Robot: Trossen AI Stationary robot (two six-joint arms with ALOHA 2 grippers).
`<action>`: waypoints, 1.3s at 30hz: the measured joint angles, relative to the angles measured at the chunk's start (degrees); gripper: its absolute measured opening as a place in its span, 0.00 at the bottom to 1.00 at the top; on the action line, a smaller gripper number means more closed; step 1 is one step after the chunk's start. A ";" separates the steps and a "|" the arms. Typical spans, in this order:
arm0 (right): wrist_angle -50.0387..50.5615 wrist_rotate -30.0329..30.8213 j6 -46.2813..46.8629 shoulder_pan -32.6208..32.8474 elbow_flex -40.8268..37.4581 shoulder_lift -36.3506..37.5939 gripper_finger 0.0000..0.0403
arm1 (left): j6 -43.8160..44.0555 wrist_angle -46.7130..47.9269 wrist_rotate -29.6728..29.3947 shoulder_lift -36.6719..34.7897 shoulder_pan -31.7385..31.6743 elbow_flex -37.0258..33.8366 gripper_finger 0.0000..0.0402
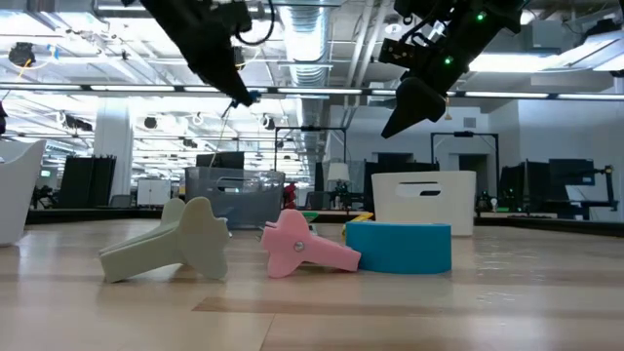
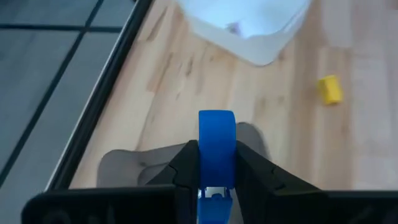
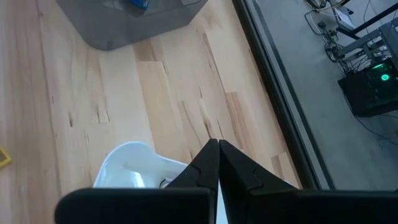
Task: Pick and place Stapler, Stapler remover, tape
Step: Put the blue stapler into the black bin
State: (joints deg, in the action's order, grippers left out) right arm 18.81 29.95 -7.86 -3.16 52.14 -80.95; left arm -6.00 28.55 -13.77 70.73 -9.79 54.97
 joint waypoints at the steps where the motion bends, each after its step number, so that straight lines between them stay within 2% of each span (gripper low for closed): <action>1: 0.00 0.00 0.00 0.02 0.00 0.00 0.00 | -0.47 -0.17 0.54 0.54 -1.16 0.01 0.15; 11: 0.04 0.00 -0.02 0.00 0.00 0.00 0.00 | -0.64 -0.04 6.78 11.66 -10.12 -0.12 0.15; 18: 0.55 0.00 -0.02 0.00 0.00 0.00 0.00 | 2.04 -0.12 6.90 17.89 -12.74 -0.12 0.15; 25: 0.72 0.00 -0.02 0.02 0.00 0.00 0.00 | 3.50 -0.12 10.70 18.68 -14.47 -0.12 0.15; 35: 0.72 0.00 -0.02 0.01 0.00 0.00 0.00 | 7.21 -0.08 12.16 18.69 -17.75 -0.12 0.15; 39: 0.72 0.00 -0.02 0.02 0.00 0.00 0.00 | 7.85 -0.12 12.76 18.67 -18.07 -0.12 0.19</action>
State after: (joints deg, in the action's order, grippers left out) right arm 19.53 29.95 -7.88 -3.14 52.14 -80.95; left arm 1.85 28.43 -1.02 89.41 -27.86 54.85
